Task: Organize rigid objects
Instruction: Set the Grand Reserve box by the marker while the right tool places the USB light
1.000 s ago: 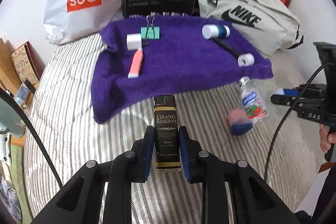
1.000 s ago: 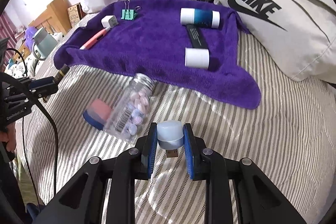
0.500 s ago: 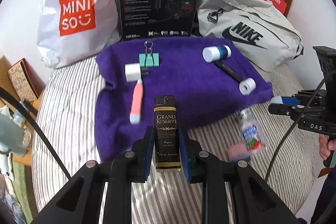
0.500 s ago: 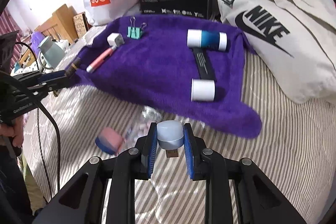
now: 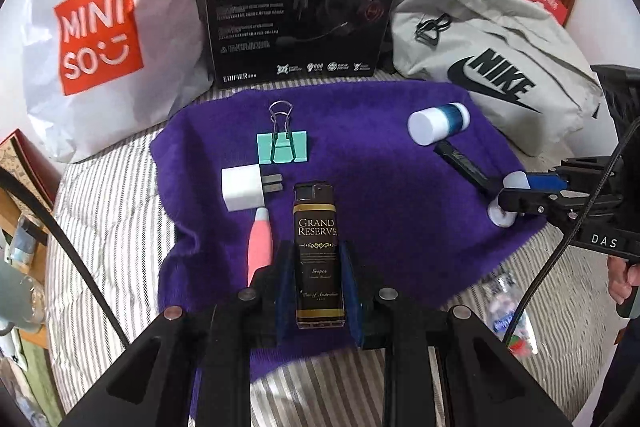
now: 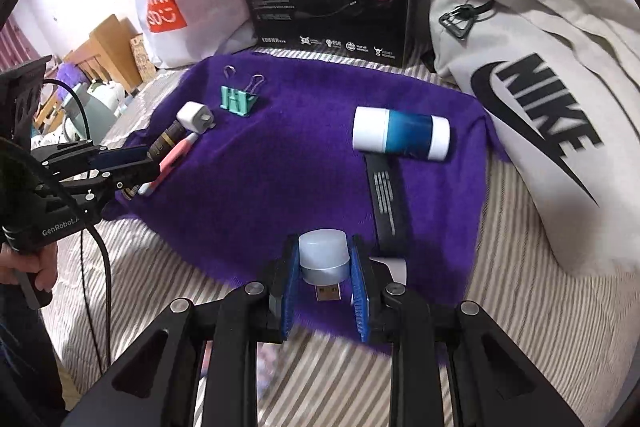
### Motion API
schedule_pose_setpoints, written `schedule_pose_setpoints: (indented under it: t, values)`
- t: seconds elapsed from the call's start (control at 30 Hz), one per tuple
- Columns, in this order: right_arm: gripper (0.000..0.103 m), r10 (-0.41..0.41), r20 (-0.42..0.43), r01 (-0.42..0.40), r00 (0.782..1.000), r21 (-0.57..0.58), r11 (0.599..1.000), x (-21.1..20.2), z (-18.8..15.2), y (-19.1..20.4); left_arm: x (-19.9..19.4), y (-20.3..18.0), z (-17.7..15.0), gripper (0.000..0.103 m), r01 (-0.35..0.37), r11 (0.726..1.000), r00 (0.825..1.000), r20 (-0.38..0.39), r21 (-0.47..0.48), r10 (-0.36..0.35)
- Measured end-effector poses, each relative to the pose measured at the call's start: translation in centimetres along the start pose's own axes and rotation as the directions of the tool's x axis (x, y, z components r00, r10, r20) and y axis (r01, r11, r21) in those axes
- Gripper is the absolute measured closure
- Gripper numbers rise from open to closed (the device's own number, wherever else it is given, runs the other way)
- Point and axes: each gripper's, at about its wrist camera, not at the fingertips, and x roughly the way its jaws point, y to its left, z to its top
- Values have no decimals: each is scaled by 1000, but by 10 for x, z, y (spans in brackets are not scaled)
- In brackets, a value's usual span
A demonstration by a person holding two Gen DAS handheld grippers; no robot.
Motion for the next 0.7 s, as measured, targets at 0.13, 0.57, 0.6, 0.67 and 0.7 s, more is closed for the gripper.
schedule_pose_setpoints:
  t: [0.13,0.57,0.6,0.67,0.7]
  values:
    - [79,0,-32,-1,999,-22,1000,21,10,-2,20,4,5,80,3,1000,1000,-31,-4,-3]
    - [79,-31,-88,19,996,-135,991,56,23,2,49,8,13,80,-2,1000,997,-74,14,3]
    - [79,-33,-87,20,996,-146,989,56,22,3,49,8,13,80,-3,1000,997,-72,17,4]
    - [79,-44,-82,29,996,-178,984,56,20,6,47,8,13,80,-4,1000,997,-71,20,5]
    - [79,-47,-79,32,996,-187,982,56,19,6,47,8,13,80,-5,1000,998,-69,19,6]
